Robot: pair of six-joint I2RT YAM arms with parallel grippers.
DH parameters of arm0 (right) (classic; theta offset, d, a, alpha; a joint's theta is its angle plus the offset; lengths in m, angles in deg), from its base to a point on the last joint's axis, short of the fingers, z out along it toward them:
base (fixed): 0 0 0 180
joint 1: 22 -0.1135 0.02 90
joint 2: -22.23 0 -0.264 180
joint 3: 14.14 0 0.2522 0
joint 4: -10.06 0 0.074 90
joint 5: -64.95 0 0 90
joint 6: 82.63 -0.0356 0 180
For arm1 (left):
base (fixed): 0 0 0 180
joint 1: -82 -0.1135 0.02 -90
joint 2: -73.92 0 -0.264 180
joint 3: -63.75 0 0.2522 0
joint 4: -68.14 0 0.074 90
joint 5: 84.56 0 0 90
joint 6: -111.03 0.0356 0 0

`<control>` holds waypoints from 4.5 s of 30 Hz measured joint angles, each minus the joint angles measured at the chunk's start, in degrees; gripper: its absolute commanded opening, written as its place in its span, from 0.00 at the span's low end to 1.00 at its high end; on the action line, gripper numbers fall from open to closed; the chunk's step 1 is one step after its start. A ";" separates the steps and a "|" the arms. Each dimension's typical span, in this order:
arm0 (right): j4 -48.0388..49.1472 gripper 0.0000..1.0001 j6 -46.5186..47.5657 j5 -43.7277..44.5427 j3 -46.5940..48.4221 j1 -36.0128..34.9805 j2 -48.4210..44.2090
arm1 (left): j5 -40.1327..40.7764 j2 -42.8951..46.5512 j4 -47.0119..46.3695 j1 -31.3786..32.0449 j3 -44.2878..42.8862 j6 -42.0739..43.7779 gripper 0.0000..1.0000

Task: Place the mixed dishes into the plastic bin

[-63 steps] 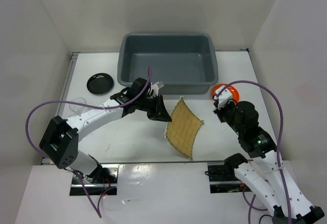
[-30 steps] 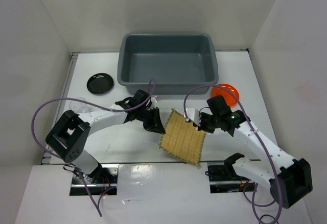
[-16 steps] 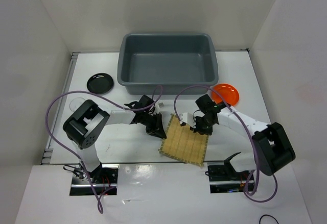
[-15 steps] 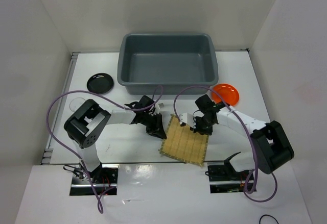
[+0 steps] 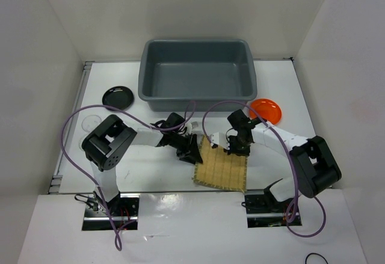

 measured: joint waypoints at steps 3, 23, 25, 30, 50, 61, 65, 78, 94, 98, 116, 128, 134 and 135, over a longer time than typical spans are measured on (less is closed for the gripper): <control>0.00 0.00 0.17 -0.02 0.07 0.00 0.04 | -1.40 -0.83 -3.61 1.40 -0.92 -2.29 0.73; 3.48 0.00 -9.03 -1.66 -0.39 6.47 -5.27 | -2.97 3.56 -0.74 3.67 -3.61 -4.31 0.00; 4.83 0.01 -14.38 -1.95 0.55 10.38 -8.41 | -0.92 8.50 6.08 3.52 -4.33 -2.36 0.00; 10.69 0.35 -26.86 1.31 1.31 14.58 -28.24 | 1.03 15.50 20.72 -0.57 -14.82 -0.24 0.00; 20.92 0.58 -37.24 23.50 -9.35 11.23 -61.64 | -5.90 -45.57 52.63 -19.23 -125.90 2.58 0.00; 21.40 0.58 -37.70 26.27 -9.51 8.76 -61.42 | -4.37 -61.59 49.09 -20.52 -126.70 -4.26 0.00; 21.42 0.58 -37.81 26.38 -9.51 8.52 -60.76 | -4.31 -64.19 47.71 -19.45 -126.79 -4.87 0.00; 21.42 0.97 -38.23 25.97 -9.53 8.35 -59.65 | -7.32 -67.98 45.86 -18.47 -127.25 -6.58 1.00; 19.69 0.99 -39.69 27.69 4.09 14.62 -38.29 | 36.54 -35.58 73.83 -19.61 -115.21 9.75 1.00; 18.51 0.99 -41.16 20.57 13.53 27.74 -22.53 | 47.45 -26.29 75.10 -14.60 -106.27 11.41 1.00; 14.95 0.99 -37.75 1.05 18.47 43.50 5.05 | 55.21 40.48 58.80 -7.19 -21.64 0.13 1.00; 12.50 0.97 -37.48 -12.00 30.95 53.48 27.91 | 51.74 52.04 59.39 -7.04 -14.12 -5.16 1.00; 11.85 0.75 -38.73 -17.25 34.16 53.72 31.74 | 51.01 52.30 59.89 -7.04 -14.03 -5.92 1.00; 11.93 0.75 -38.82 -18.29 34.73 53.77 32.37 | 50.90 52.30 59.91 -7.04 -14.03 -6.05 1.00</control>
